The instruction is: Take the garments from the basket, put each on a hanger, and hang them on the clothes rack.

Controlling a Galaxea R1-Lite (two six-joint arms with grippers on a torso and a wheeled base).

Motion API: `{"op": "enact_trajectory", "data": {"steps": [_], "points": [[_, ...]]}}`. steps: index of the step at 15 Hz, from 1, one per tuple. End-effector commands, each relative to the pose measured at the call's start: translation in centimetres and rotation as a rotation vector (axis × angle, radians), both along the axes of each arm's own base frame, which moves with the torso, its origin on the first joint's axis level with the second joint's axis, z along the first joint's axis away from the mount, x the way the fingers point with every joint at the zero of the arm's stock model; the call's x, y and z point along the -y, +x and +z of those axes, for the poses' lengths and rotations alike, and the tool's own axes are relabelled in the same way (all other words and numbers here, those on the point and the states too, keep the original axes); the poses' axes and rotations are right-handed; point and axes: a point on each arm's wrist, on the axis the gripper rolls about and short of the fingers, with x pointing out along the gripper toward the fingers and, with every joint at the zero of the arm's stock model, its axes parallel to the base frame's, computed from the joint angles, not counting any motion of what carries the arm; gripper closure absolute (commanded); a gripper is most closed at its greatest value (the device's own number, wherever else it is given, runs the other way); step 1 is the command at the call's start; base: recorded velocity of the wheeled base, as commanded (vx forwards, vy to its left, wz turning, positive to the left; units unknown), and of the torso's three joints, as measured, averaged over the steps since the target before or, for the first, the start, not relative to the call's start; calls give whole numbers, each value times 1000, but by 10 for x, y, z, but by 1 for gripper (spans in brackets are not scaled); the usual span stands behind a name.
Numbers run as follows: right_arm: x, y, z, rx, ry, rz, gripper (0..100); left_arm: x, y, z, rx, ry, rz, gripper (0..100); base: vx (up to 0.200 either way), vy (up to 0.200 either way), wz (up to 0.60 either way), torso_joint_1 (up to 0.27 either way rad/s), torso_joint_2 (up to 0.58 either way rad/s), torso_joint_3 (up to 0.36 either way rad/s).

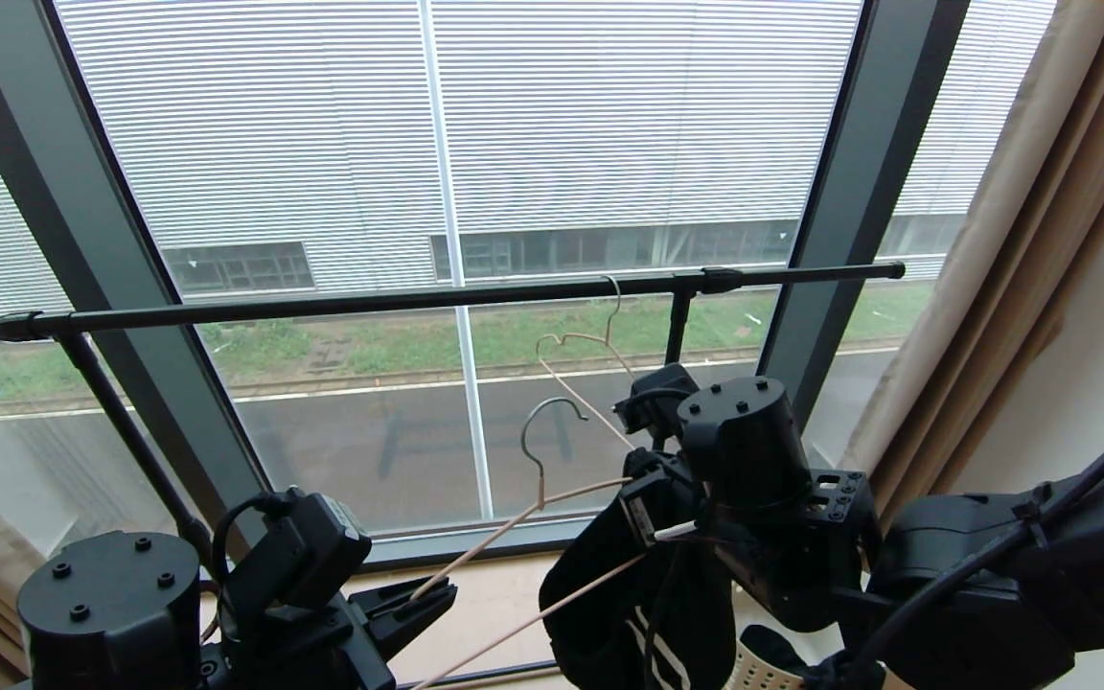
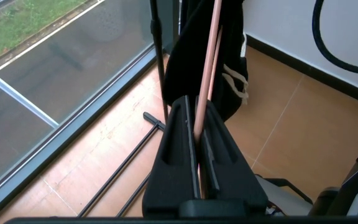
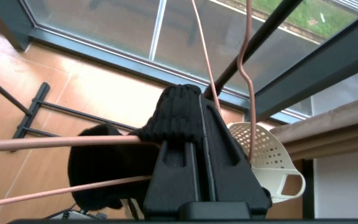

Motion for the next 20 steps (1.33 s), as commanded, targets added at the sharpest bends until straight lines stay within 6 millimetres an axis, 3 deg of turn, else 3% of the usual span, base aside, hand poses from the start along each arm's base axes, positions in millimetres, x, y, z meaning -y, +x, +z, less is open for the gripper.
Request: {"op": "enact_trajectory", "data": {"steps": [1,15,20], "points": [[-1,-7,9,15,20,15,100,0,0,-1,-2,2,0,100,0,0,0,0,0,0],[1,-15,25,48,58,29,100,0,-2,-7,-28,21,-8,100,0,0,0,0,0,0],[3,-11,19,34,41,13,100,0,-4,-7,-30,23,-18,100,0,0,0,0,0,0]]}}
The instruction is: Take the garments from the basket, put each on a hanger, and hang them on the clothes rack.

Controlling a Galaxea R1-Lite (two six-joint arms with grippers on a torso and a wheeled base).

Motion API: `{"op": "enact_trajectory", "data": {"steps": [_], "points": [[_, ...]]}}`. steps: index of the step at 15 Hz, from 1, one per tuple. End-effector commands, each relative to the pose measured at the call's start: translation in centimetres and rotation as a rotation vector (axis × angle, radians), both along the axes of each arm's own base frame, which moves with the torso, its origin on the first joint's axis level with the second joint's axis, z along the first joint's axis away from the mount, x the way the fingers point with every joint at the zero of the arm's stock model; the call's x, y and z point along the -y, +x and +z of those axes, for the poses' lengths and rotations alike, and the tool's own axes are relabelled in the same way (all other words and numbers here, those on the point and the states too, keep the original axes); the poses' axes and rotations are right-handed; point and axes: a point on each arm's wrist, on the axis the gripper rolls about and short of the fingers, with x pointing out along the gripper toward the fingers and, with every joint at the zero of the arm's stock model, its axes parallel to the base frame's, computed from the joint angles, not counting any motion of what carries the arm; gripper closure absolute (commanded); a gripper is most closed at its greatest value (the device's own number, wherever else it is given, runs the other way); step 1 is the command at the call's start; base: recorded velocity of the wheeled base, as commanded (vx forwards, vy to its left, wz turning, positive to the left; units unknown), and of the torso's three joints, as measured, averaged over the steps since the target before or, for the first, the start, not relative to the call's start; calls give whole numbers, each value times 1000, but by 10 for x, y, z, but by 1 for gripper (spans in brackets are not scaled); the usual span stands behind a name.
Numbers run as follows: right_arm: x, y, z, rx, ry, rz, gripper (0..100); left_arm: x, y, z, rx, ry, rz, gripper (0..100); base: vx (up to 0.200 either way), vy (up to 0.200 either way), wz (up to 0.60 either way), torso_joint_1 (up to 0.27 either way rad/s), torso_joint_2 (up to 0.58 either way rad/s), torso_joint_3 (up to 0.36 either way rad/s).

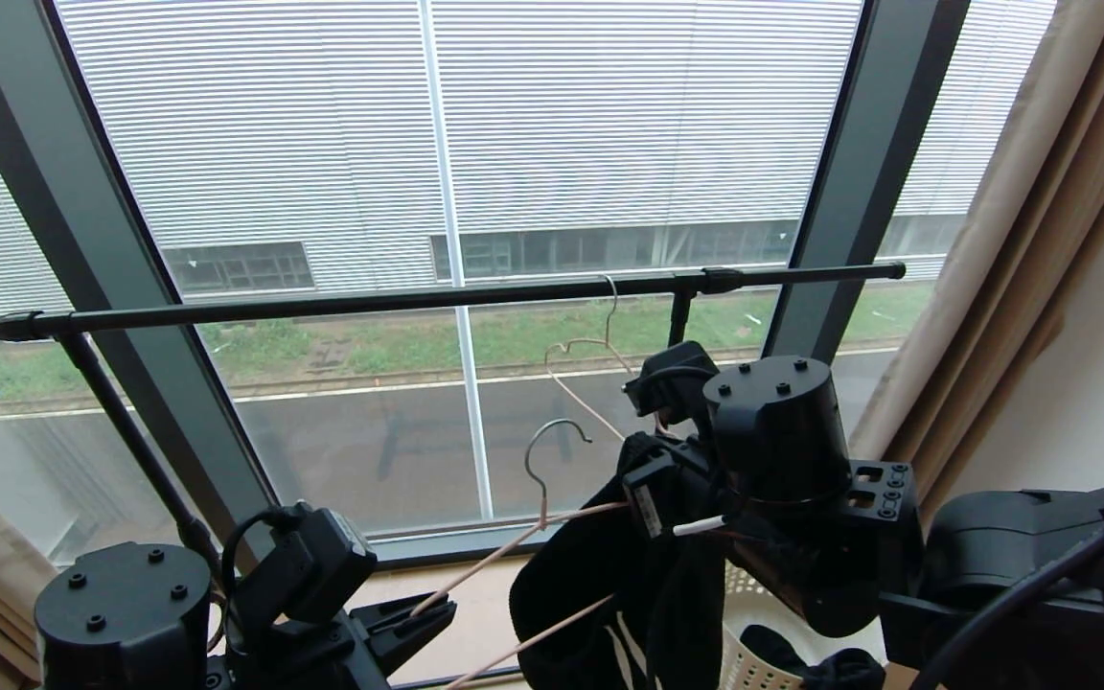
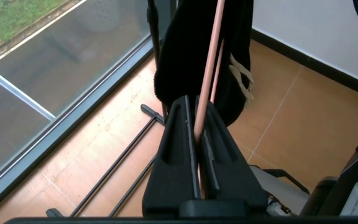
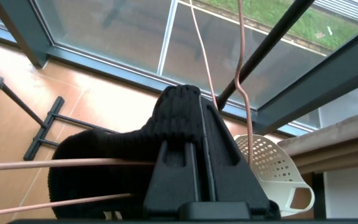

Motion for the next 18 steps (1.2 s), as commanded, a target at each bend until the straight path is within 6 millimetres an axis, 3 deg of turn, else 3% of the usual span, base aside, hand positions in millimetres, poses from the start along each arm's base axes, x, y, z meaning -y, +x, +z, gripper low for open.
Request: {"op": "enact_trajectory", "data": {"steps": [1,4,8,10,12,14,18], "points": [[10,6,-6,-27,-30,-35,100,2,-3,0,0,0,-19,100,0,0,0,0,0,0],[24,6,-13,-55,-62,-70,100,5,-5,-1,-3,2,-36,100,0,0,0,0,0,0],[33,-3,-3,-46,-70,-89,100,11,-8,-2,-17,-2,-64,100,0,0,0,0,0,0],[34,-17,10,-51,-76,-59,100,15,-8,-3,-7,-12,-78,100,0,0,0,0,0,0],[31,-26,14,-52,-72,-33,100,17,-8,-4,-5,-14,-83,100,0,0,0,0,0,0],[19,-50,19,-68,-60,45,100,18,-7,-7,-19,-18,-80,100,0,0,0,0,0,0],[5,-67,23,-101,-31,92,100,19,-7,-6,-15,-26,-80,100,0,0,0,0,0,0]]}}
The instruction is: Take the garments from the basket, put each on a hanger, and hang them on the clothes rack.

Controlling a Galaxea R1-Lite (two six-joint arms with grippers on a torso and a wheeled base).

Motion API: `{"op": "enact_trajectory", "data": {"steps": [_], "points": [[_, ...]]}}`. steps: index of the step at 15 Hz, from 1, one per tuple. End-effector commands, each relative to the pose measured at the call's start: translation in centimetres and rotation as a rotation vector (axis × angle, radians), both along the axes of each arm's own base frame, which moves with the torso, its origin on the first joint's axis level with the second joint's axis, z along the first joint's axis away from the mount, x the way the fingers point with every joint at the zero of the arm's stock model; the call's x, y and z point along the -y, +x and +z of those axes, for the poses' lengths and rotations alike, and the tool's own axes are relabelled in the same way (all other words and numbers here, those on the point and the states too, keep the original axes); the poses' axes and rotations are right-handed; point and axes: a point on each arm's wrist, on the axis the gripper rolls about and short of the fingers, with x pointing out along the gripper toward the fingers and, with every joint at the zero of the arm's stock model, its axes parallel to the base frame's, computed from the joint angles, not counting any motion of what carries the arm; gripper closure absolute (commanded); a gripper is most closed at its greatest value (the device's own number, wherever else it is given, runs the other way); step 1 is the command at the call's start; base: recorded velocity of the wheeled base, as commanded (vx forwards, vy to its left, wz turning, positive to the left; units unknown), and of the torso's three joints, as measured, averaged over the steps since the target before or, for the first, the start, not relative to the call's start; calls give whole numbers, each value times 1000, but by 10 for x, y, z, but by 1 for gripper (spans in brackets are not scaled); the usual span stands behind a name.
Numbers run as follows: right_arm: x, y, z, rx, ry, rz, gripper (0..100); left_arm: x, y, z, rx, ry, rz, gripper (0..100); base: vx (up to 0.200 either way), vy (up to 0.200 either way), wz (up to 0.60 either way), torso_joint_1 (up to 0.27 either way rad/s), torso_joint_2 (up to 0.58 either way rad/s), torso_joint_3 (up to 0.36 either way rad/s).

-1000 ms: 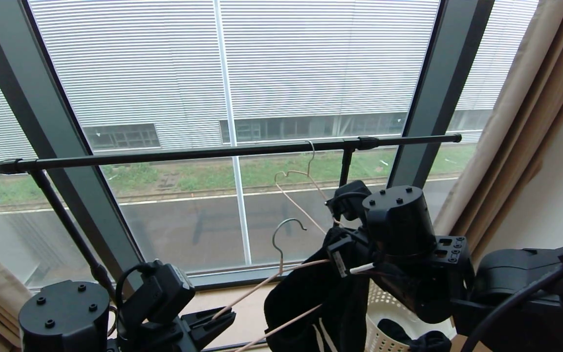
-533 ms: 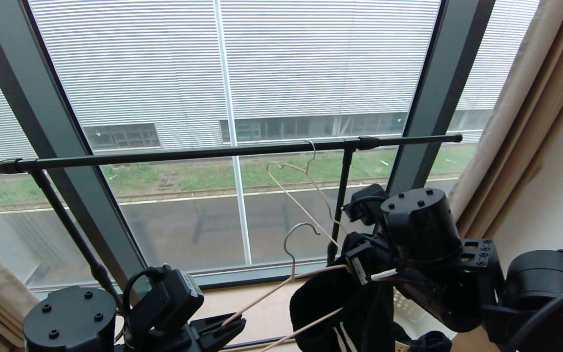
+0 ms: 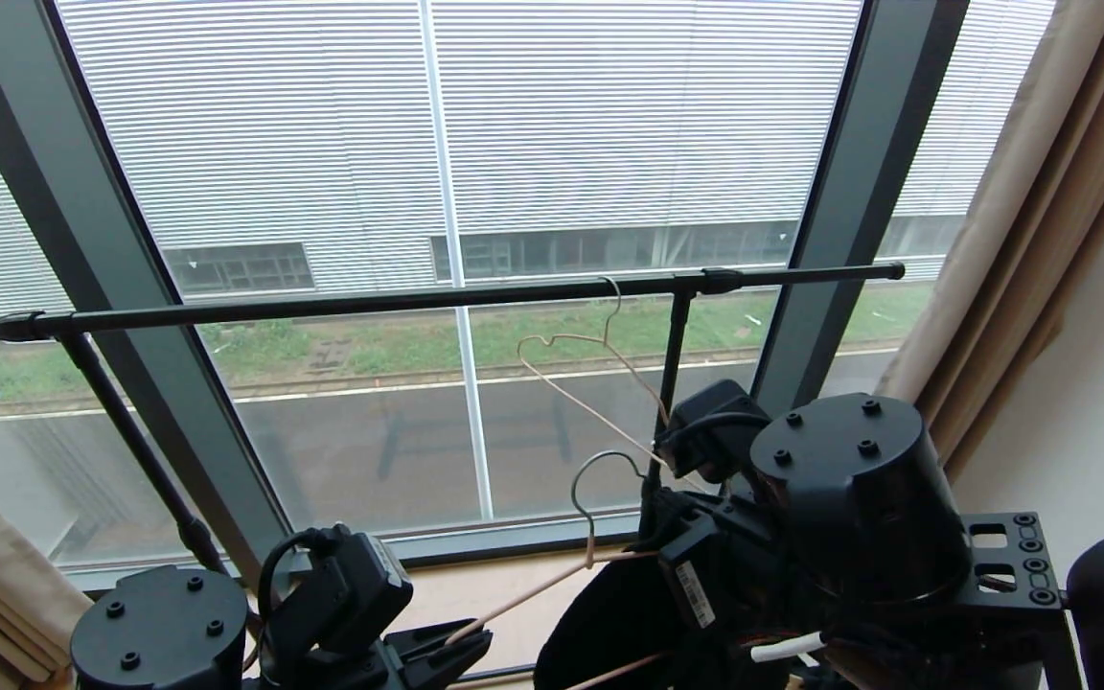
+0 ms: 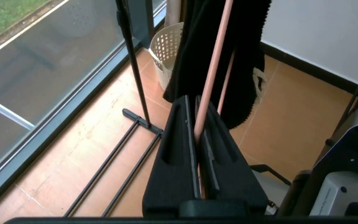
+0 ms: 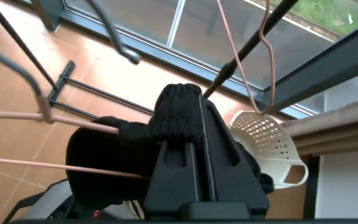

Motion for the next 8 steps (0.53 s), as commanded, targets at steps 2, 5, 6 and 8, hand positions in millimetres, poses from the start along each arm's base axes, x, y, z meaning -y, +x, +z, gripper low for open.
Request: {"op": "enact_trajectory", "data": {"steps": [2,5,6,8], "points": [[-13,-13,12,-4,50,38,100,0,0,-1,1,0,1,100,0,0,0,0,0,0],[-23,-24,21,-19,75,71,100,0,0,-1,3,-2,1,100,0,0,0,0,0,0],[-24,-25,22,-21,78,74,100,0,0,-1,3,-2,1,100,0,0,0,0,0,0],[-24,-24,18,-18,62,56,100,-1,-1,-1,3,-4,1,100,0,0,0,0,0,0]]}}
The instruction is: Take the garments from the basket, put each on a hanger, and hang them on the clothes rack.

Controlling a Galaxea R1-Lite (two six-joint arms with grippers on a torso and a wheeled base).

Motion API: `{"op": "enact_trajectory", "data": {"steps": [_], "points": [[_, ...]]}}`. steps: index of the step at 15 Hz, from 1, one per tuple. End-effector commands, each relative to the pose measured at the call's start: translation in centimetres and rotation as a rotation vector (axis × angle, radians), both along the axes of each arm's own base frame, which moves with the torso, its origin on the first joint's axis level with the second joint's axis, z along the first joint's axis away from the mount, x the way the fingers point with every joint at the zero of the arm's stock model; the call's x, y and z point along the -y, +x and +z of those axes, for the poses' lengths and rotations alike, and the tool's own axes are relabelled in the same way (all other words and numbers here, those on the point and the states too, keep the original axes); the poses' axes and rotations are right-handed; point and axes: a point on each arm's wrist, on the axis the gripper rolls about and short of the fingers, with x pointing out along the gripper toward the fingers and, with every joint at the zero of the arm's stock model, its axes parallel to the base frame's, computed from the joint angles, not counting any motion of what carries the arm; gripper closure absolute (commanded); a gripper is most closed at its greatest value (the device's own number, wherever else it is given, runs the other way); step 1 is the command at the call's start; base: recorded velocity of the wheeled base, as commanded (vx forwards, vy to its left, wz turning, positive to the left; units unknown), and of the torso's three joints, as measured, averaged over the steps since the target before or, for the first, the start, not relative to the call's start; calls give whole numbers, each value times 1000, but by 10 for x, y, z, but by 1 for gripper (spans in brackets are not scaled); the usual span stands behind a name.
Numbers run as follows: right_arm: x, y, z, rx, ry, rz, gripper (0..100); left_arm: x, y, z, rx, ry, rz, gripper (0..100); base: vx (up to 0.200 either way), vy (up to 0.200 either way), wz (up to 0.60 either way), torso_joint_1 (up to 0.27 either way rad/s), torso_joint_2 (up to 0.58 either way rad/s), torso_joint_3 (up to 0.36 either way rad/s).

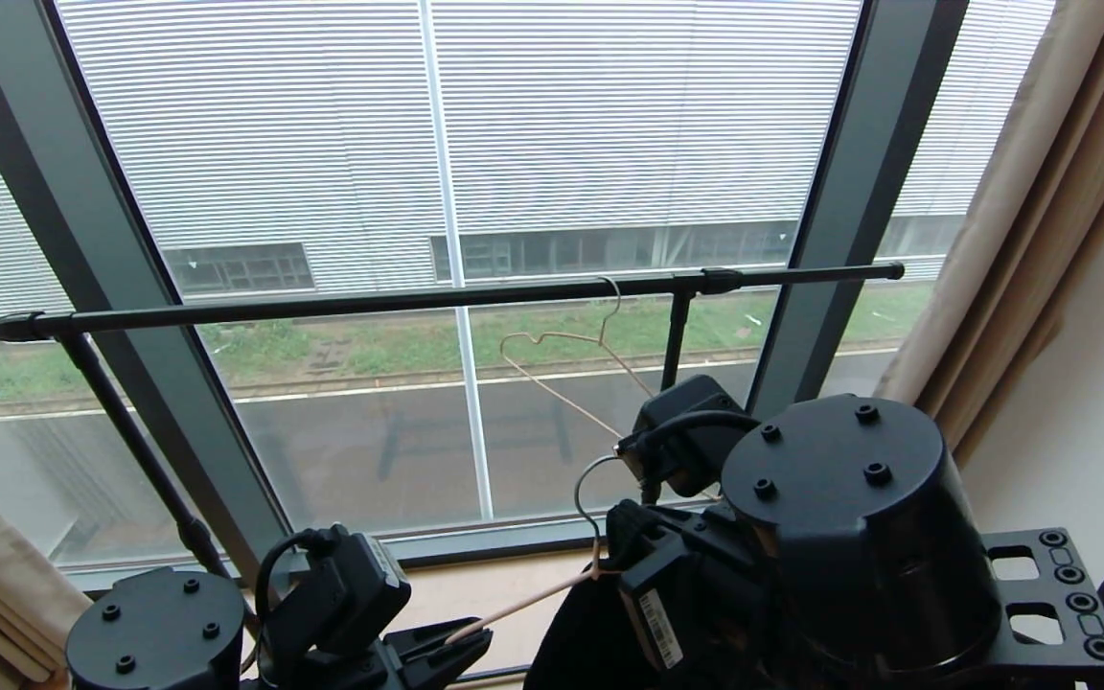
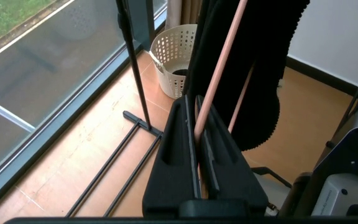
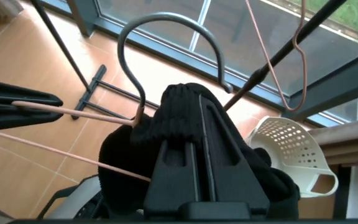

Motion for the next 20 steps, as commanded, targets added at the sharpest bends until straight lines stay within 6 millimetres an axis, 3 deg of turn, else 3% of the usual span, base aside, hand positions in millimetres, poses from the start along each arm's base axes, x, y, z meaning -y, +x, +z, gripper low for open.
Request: {"op": "enact_trajectory", "data": {"steps": [1,2,3,9,16,20], "points": [[0,1,-3,-7,2,-10,100,0,0,0,0,0,0,100,0,0,0,0,0,0],[1,2,-5,-18,14,-34,100,0,0,0,0,0,0,100,0,0,0,0,0,0],[1,1,-5,-16,20,-43,0,0,0,1,4,-3,-1,100,0,0,0,0,0,0],[18,19,-5,-29,58,-146,0,-1,-1,3,31,-29,3,100,0,0,0,0,0,0],[19,28,-4,-26,73,-178,0,-2,-2,6,68,-64,1,100,0,0,0,0,0,0],[21,38,6,-4,98,-216,0,-4,-2,10,101,-95,6,100,0,0,0,0,0,0]]}}
